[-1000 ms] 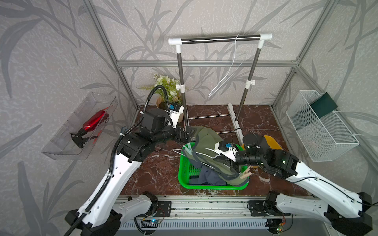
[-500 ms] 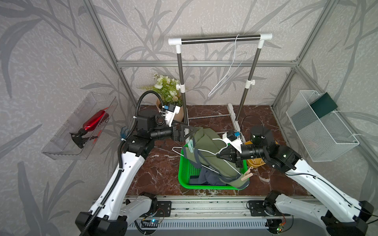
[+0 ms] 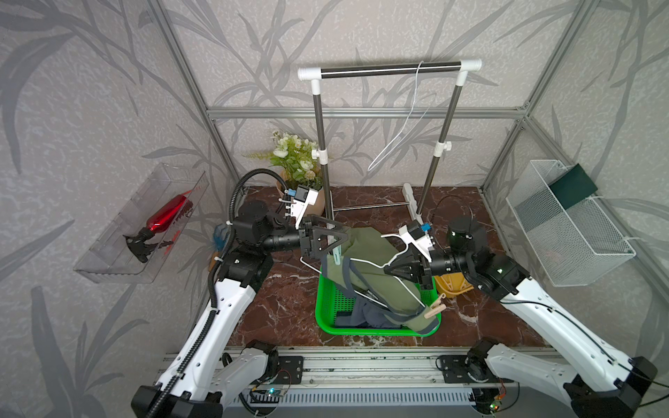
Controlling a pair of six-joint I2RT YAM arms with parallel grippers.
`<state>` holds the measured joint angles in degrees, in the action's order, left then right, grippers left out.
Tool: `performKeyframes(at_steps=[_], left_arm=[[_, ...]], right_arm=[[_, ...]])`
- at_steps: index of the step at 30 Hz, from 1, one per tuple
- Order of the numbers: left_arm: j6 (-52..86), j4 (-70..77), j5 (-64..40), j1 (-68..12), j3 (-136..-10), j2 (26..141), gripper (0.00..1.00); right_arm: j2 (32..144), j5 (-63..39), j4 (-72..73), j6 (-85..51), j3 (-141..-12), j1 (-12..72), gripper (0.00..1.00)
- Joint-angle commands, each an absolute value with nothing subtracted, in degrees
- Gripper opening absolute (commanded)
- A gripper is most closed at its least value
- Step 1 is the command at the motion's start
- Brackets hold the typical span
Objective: Remove the clothespins securing tank tops to the hanger
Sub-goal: Adjust the hanger.
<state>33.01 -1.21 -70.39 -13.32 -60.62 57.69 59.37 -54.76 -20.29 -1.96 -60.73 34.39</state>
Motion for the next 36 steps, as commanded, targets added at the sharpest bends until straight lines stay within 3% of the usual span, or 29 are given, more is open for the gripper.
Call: performKeyframes(at_steps=[1,9,27,36], left_arm=[[33.5,0.8,-73.9,-13.0,-59.4,56.9,0.93],[35.4,3.2,-74.5,-13.1,-58.4,56.5,0.85],[35.9,4.4,-77.2,-13.9,-56.9,56.5,0.77],[35.7,4.4,-78.1,-14.3,-57.0,56.6,0.59]], right_arm=[[59.8,-58.4,-16.8,-2.8,-61.5,33.4,0.00],[60.9,-58.9,-16.6,-2.8,-61.8,32.2,0.00],[61.8,-62.0,-12.0,-5.6,-61.2,29.9,0.00],[62.9,-62.8,-11.0,-5.8,-61.3,29.4,0.00]])
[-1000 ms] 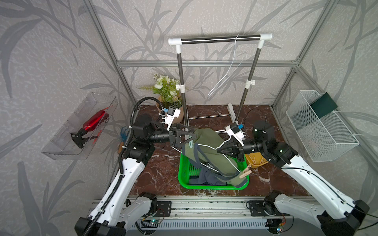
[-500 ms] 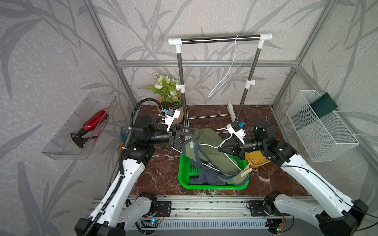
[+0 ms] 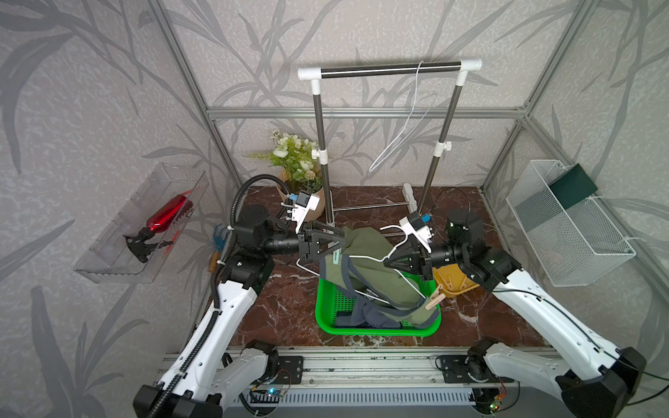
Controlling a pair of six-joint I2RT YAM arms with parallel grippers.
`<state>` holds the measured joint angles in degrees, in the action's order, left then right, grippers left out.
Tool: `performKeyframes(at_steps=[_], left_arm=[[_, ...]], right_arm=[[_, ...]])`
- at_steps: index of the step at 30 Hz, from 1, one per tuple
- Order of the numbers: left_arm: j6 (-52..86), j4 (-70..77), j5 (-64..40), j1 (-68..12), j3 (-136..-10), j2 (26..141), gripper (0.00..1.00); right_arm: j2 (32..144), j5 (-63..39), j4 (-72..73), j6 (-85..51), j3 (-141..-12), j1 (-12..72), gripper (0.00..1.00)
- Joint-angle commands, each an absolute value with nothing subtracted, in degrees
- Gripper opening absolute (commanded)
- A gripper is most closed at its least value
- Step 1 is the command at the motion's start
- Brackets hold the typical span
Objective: Remove the clothespins securing tank tops to the hanger
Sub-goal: Adjust the hanger, then remove the clothespin from the hanger.
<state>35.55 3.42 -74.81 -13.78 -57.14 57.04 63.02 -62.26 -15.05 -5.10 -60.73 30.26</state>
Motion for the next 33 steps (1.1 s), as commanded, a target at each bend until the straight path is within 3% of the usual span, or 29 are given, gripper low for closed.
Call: performKeyframes(at_steps=[1,5,12,22,26,29,33], left_arm=[[35.8,4.3,-78.3,-14.4,-57.1,56.6,0.58],[31.7,-2.2,-77.7,-14.4,-57.7,57.0,0.59],[30.0,-3.8,-72.6,-14.4,-57.7,57.4,0.73],[32.8,-1.2,-72.5,-14.4,-57.6,58.4,0.74],[33.6,-0.8,-72.8,-14.4,-57.7,57.7,0.67],[34.2,-0.5,-73.2,-14.4,-57.7,57.5,0.57],[34.6,-0.6,-73.6,-14.5,-57.6,57.5,0.52]], right_arm=[[62.9,-62.8,-11.1,-5.8,-61.3,29.2,0.00],[62.7,-63.0,-11.3,-5.5,-61.3,28.3,0.00],[61.7,-63.3,-12.7,-5.2,-61.3,28.2,0.00],[60.5,-62.3,-15.4,-3.2,-60.9,28.3,0.00],[61.1,-61.8,-15.6,-2.6,-61.4,28.3,0.00],[61.8,-61.3,-15.6,-2.3,-61.8,28.3,0.00],[62.5,-60.4,-15.6,-1.9,-62.6,28.3,0.00]])
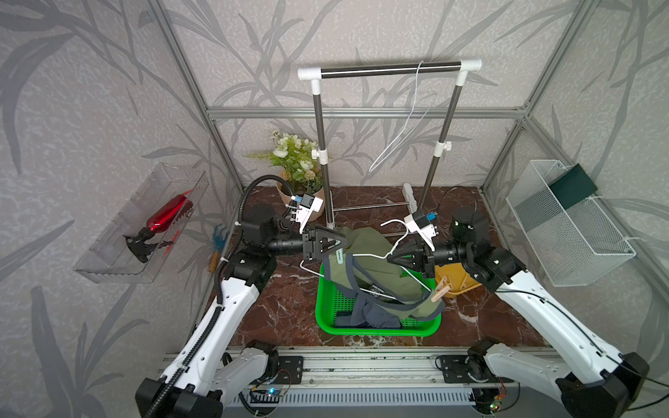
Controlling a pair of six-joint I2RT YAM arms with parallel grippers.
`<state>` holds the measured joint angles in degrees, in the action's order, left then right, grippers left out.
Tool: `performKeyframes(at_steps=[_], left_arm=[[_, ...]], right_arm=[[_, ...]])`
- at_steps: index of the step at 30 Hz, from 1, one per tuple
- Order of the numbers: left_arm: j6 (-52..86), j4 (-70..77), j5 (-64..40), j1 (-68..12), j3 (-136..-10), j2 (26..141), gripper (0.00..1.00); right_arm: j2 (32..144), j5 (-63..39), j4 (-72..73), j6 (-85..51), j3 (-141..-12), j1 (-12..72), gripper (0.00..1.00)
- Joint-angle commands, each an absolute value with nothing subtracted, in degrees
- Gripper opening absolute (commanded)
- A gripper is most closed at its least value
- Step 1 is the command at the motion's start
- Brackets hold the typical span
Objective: Remove the clothespins securing tank tops to the hanger
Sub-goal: Remove the clothespin from the hanger.
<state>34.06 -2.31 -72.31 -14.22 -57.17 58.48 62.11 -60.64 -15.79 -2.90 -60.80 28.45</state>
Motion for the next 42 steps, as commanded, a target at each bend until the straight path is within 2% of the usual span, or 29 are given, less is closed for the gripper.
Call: performKeyframes(at_steps=[1,5,7,8,14,16,21,30,37,42], left_arm=[[34.5,-0.6,-73.6,-14.5,-57.4,57.5,0.51],[34.4,-1.2,-73.6,-14.5,-57.2,57.5,0.52],[32.8,-3.2,-73.1,-14.5,-57.4,57.5,0.62],[32.2,-4.1,-72.9,-14.5,-57.5,57.5,0.63],[32.4,-3.8,-72.8,-14.5,-57.3,57.7,0.62],[32.6,-3.4,-72.9,-14.5,-57.3,57.6,0.58],[32.7,-3.4,-73.1,-14.5,-57.3,57.5,0.35],[32.8,-3.5,-73.3,-14.5,-57.3,57.6,0.34],[32.7,-3.2,-72.9,-14.5,-57.3,57.7,0.10],[32.2,-3.8,-71.0,-14.5,-57.6,57.2,0.02]], right_arm=[[62.6,-60.0,-15.6,-1.7,-62.8,28.3,0.00],[62.7,-58.6,-16.3,-0.7,-63.5,28.3,0.00],[62.5,-58.7,-16.5,-0.6,-63.7,28.3,0.00],[62.5,-58.7,-16.6,-0.6,-63.8,28.3,0.00],[61.4,-57.8,-17.9,0.3,-64.1,28.3,0.00],[61.4,-57.7,-18.0,0.4,-64.1,28.3,0.00],[61.8,-57.5,-17.5,0.2,-64.1,28.3,0.00],[62.0,-56.9,-16.6,0.0,-64.6,28.3,0.00],[62.5,-56.3,-16.3,0.3,-64.3,28.3,0.00],[63.3,-56.3,-17.1,0.8,-64.2,28.3,0.00]])
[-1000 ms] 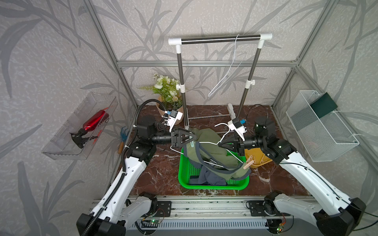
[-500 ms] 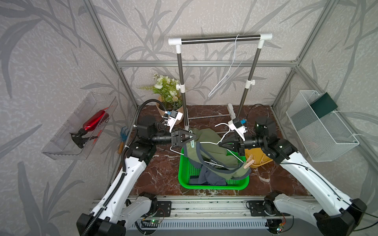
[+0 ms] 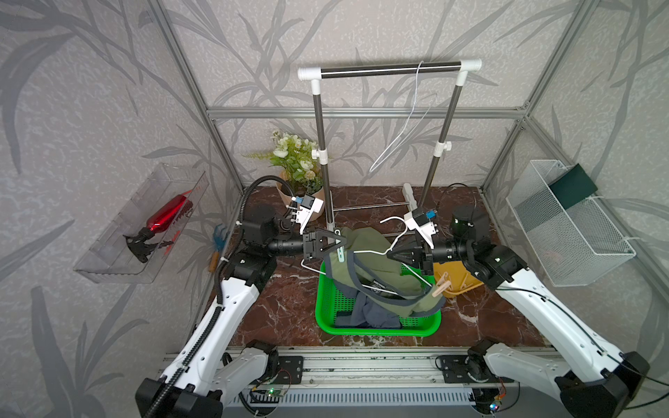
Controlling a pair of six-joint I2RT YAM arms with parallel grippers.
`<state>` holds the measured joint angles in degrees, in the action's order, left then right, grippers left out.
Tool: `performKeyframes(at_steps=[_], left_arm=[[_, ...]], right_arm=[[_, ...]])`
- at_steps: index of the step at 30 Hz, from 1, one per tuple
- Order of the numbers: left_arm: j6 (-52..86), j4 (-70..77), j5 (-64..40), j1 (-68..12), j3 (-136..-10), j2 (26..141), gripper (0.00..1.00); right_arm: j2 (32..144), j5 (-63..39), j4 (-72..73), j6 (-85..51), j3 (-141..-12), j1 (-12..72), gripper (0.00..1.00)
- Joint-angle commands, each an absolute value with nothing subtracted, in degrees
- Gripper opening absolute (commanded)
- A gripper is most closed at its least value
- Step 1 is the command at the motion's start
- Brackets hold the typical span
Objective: Remove the clothespins securing tank tops to the hanger
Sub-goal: Remove the clothespin from the hanger.
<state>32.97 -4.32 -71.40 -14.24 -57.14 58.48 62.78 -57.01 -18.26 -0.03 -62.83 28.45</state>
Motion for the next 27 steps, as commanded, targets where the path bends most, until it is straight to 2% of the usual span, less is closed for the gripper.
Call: performKeyframes(at_steps=[1,11,20,27], left_arm=[[31.8,-4.4,-70.5,-14.5,-57.9,57.2,0.02],[26.4,-10.4,-61.8,-14.5,-62.8,58.1,0.00],[24.2,-13.9,-57.6,-15.1,-65.7,56.7,0.00],[18.7,-21.6,-48.5,-24.4,-66.1,54.4,0.00]], right_arm=[[63.4,-56.3,-17.3,1.0,-64.1,28.3,0.00],[65.2,-50.9,-26.1,7.2,-65.1,33.0,0.00],[66.4,-47.5,-26.4,7.5,-65.4,33.2,0.00],[73.4,-48.6,-24.5,6.1,-70.4,30.8,0.00]])
